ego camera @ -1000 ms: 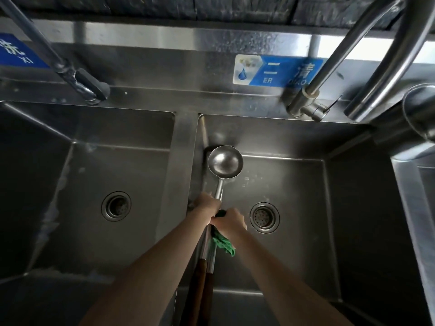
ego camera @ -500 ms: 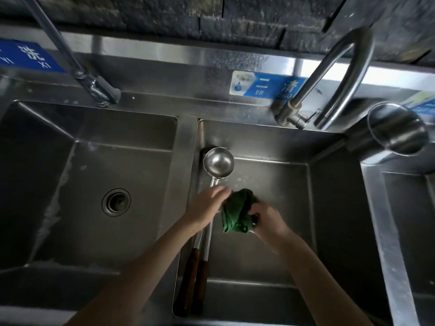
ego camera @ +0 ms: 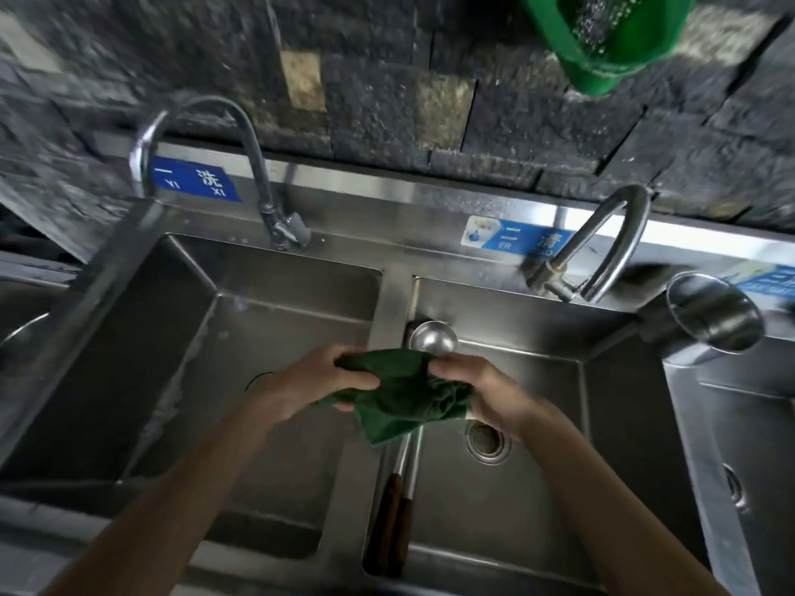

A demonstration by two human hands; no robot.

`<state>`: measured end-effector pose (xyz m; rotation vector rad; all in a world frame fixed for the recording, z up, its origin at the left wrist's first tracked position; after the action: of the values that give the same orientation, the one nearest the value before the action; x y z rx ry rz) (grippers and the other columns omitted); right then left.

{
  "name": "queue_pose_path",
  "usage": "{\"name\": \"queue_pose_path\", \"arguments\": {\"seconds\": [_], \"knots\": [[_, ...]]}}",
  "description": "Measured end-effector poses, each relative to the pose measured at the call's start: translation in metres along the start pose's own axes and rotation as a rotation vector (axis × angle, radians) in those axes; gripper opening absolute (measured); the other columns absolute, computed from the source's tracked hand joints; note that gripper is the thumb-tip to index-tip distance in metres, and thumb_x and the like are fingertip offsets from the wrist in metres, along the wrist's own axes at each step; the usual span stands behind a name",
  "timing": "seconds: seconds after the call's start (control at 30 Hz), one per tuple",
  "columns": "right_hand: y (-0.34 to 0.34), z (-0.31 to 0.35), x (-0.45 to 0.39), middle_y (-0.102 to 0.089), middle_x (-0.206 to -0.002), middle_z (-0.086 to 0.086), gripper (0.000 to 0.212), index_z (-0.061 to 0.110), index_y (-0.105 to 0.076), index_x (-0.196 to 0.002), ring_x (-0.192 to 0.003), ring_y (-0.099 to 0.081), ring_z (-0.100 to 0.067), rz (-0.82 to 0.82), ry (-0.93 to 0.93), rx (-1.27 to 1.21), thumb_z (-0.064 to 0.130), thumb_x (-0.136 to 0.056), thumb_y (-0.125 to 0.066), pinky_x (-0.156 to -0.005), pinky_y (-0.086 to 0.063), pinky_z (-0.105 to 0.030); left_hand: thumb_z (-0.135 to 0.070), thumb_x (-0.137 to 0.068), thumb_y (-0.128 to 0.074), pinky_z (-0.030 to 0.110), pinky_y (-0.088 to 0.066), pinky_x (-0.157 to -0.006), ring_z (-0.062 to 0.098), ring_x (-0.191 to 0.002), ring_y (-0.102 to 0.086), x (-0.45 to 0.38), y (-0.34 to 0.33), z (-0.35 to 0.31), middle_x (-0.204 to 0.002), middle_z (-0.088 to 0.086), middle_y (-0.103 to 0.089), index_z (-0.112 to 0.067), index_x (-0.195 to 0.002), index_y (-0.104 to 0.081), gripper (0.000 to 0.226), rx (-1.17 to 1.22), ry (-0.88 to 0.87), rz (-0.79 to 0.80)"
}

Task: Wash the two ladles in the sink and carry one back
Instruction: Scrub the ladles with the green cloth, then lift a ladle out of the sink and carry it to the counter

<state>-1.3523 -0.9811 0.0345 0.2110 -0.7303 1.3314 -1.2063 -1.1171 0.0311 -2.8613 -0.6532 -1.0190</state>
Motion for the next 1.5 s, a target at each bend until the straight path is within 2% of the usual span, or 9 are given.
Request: {"name": "queue_pose_path", "arguments": {"seconds": [0.33,0.47,0.73,0.83,1.0,1.1,1.2,1.3,1.5], "knots": [[0.022,-0.067,-0.07,-0.072,-0.116,-0.013,0.021,0.02,-0.069,-0.114,-0.106,-0.071,-0.03,-0.407,-0.124,-0.03,0.011,-0.096,-0.063,-0.086,-0.061,-0.049,-0.034,-0.07,-0.088,0.044,-0.06,-0.086,0.023,-0.101,-0.071,-0.038,0.062,0.076,-0.105,0.008,-0.075,-0.012,-0.1,-0.074,0.04,0.172,0.195,-0.123],[0.023,-0.097,-0.094,-0.065,-0.103,-0.017,0.021,0.012,-0.062,-0.112,-0.091,-0.062,-0.029,-0.628,-0.122,-0.038,0.003,-0.1,-0.049,-0.084,-0.057,-0.043,-0.033,-0.079,-0.082,0.036,-0.063,-0.072,0.022,-0.098,-0.07,-0.059,0.056,0.094,-0.109,0.007,-0.069,-0.012,-0.11,-0.065,0.041,0.266,0.122,-0.231],[0.008,-0.14,-0.128,-0.063,-0.107,-0.019,0.03,0.006,-0.052,-0.127,-0.092,-0.055,-0.029,-0.873,-0.136,0.183,0.017,-0.106,-0.034,-0.077,-0.039,-0.033,-0.08,-0.089,-0.024,0.036,-0.046,-0.105,0.01,-0.107,-0.065,-0.111,0.014,0.175,-0.115,-0.007,-0.069,-0.025,-0.115,-0.066,0.073,0.005,0.07,-0.337],[0.013,-0.138,-0.129,-0.064,-0.105,-0.017,0.032,0.008,-0.058,-0.125,-0.101,-0.061,-0.035,-0.821,-0.162,0.296,0.022,-0.107,-0.036,-0.077,-0.038,-0.033,-0.086,-0.084,-0.021,0.046,-0.052,-0.099,0.016,-0.105,-0.068,-0.131,0.006,0.198,-0.11,0.002,-0.072,-0.022,-0.115,-0.065,0.084,0.088,0.079,-0.241],[0.03,-0.115,-0.104,-0.067,-0.13,-0.014,0.036,0.018,-0.056,-0.135,-0.117,-0.062,-0.036,-0.807,-0.183,0.449,0.03,-0.106,-0.041,-0.089,-0.044,-0.035,-0.066,-0.096,-0.029,0.047,-0.032,-0.112,0.033,-0.141,-0.035,-0.1,0.035,0.138,-0.155,0.013,-0.032,-0.02,-0.15,-0.031,0.07,-0.182,0.089,-0.268],[0.034,-0.082,-0.074,-0.058,-0.144,-0.014,0.046,0.019,-0.048,-0.145,-0.128,-0.056,-0.036,-0.869,-0.071,0.578,0.041,-0.105,-0.039,-0.099,-0.043,-0.039,-0.066,-0.094,-0.032,0.055,-0.018,-0.119,0.028,-0.152,-0.007,-0.081,0.059,0.096,-0.166,-0.005,0.0,-0.036,-0.155,-0.013,0.071,-0.451,-0.165,-0.294],[0.028,-0.043,-0.041,-0.036,-0.162,-0.005,0.078,0.023,-0.037,-0.154,-0.145,-0.039,-0.03,-0.914,0.064,0.745,0.069,-0.092,-0.024,-0.113,-0.036,-0.044,-0.067,-0.09,-0.036,0.052,-0.007,-0.12,0.02,-0.152,0.014,-0.055,0.073,0.047,-0.165,-0.012,0.007,-0.042,-0.155,-0.013,0.073,-0.619,-0.417,-0.346],[0.018,-0.013,-0.013,-0.016,-0.169,0.004,0.072,0.031,-0.028,-0.159,-0.156,-0.015,-0.021,-0.958,0.171,0.9,0.068,-0.097,-0.03,-0.123,-0.025,-0.044,-0.059,-0.094,-0.04,0.055,-0.005,-0.121,0.011,-0.149,0.024,-0.018,0.069,-0.006,-0.166,-0.006,0.001,-0.035,-0.155,-0.021,0.068,-0.84,-0.707,-0.45],[-0.021,0.045,0.04,0.0,-0.17,0.007,0.069,0.037,-0.015,-0.16,-0.157,0.005,-0.018,-1.052,0.329,1.221,0.064,-0.1,-0.035,-0.124,-0.015,-0.044,-0.072,-0.09,-0.025,0.055,-0.009,-0.122,0.024,-0.151,0.019,0.02,0.07,-0.056,-0.166,-0.007,0.011,-0.036,-0.157,-0.009,0.078,-1.071,-0.723,-0.468]]}}
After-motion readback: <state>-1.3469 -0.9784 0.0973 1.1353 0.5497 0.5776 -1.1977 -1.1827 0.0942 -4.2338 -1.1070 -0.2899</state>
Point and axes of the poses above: each hand's wrist, its own x-axis away from the middle knuckle, its own y-axis out of the back of the hand, z = x × y, the point moved 8 cm from there along -x, towards the middle knuckle
